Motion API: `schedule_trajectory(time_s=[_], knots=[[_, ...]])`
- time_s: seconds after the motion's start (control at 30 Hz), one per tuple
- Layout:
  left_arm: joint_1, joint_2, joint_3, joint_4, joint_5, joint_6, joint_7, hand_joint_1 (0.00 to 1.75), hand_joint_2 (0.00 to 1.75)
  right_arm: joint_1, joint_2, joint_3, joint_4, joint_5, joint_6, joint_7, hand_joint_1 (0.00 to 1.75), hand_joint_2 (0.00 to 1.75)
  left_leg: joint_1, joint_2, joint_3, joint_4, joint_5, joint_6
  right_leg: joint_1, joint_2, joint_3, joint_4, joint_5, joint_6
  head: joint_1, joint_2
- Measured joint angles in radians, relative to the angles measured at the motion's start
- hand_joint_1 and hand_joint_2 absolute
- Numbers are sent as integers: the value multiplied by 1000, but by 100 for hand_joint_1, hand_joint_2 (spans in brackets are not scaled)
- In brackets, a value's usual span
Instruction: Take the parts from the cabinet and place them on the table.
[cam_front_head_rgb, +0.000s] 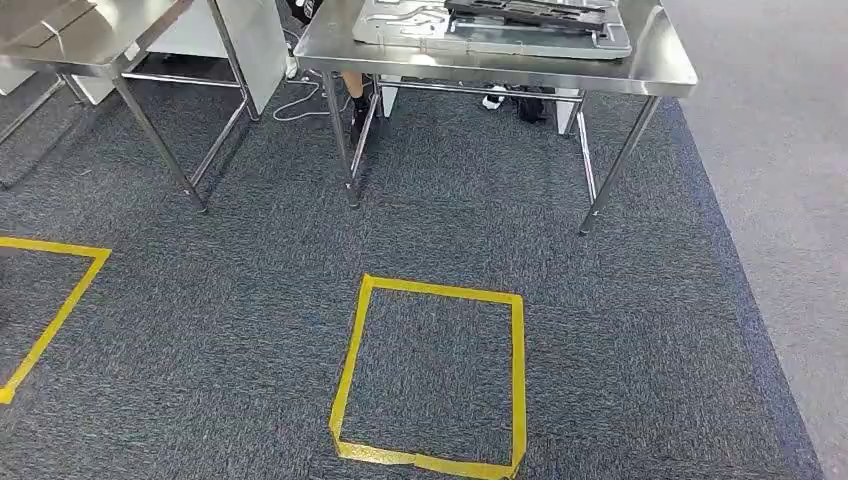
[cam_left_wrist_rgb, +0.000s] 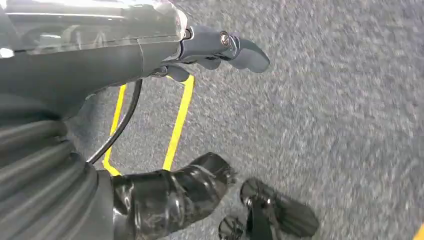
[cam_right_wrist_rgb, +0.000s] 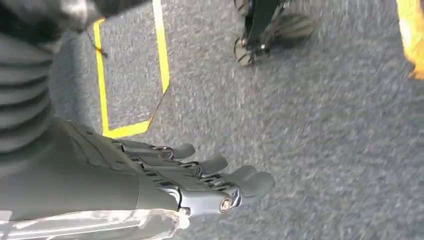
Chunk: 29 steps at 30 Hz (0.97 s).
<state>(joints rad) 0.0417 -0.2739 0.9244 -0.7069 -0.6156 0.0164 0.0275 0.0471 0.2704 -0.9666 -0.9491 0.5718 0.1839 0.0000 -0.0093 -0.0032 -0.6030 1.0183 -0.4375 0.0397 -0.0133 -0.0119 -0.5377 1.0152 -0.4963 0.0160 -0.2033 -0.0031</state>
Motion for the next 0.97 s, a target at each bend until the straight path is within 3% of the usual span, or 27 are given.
schedule_trajectory(time_s=[0.57, 0.6, 0.67, 0.7, 0.77, 0.8, 0.83, 0.87, 0.9, 0.93, 0.97], knots=[[50, 83, -337, 96, 234, -3, -9, 0, 0, 36, -93, 351, 195, -217, -69, -1, 0, 0, 0, 0, -1, 0, 0, 0, 0, 0, -1, 0, 0, 0, 0, 0], [51, 90, -353, 101, 247, -3, -10, 0, 0, 39, -97, 369, 204, -228, -74, -1, 0, 0, -9, 1, -3, 9, -3, 7, -10, 2, 0, -8, 6, 9, 0, 0], [51, 105, -395, 107, 278, -3, -11, 0, 0, 47, -106, 419, 236, -258, -84, -2, 0, 0, -9, -3, 2, -9, 2, 19, -9, -3, 6, -15, 9, 17, 0, 0], [51, 114, -414, 107, 291, -3, -12, 0, 0, 55, -108, 438, 251, -270, -87, -2, 0, 0, 4, -5, 12, -34, 19, 27, -7, -2, 12, -12, 5, 19, 0, 0], [44, 118, -453, 108, 319, -4, -14, 0, 0, 73, -126, 478, 293, -295, -97, -2, 0, 0, 0, -4, 18, -53, 28, 32, -8, 3, -12, 48, -53, 12, 0, 0], [39, 124, -470, 108, 329, -5, -15, 0, 0, 80, -129, 495, 311, -305, -100, -2, 0, 0, 0, -6, 14, -53, 31, 36, -6, 6, -41, 112, -99, 10, 0, 0], [32, 133, -501, 108, 349, -5, -16, 0, 0, 94, -141, 526, 337, -319, -104, -2, 0, 0, -3, -12, 7, -50, 32, 35, -6, 10, -91, 232, -164, 10, 0, 0], [29, 138, -514, 108, 358, -5, -18, 0, 0, 99, -143, 537, 359, -330, -105, -2, 0, 0, -3, -16, 4, -49, 34, 34, -7, 11, -108, 276, -184, 10, 0, 0], [22, 145, -527, 108, 366, -5, -18, 0, 0, 113, -151, 553, 377, -339, -111, -2, 0, 0, -3, -22, -3, -46, 36, 31, -7, 11, -115, 304, -187, 11, 0, 0], [15, 152, -540, 108, 377, -5, -19, 0, 0, 125, -154, 566, 396, -349, -115, -2, 0, 0, -3, -29, -9, -39, 37, 28, -8, 11, -92, 269, -160, 10, 0, 0], [7, 157, -555, 105, 388, -6, -19, 0, 0, 136, -159, 581, 418, -358, -118, -2, 0, 0, -2, -40, -15, -31, 39, 25, -11, 13, -49, 197, -123, 10, 0, 0]])
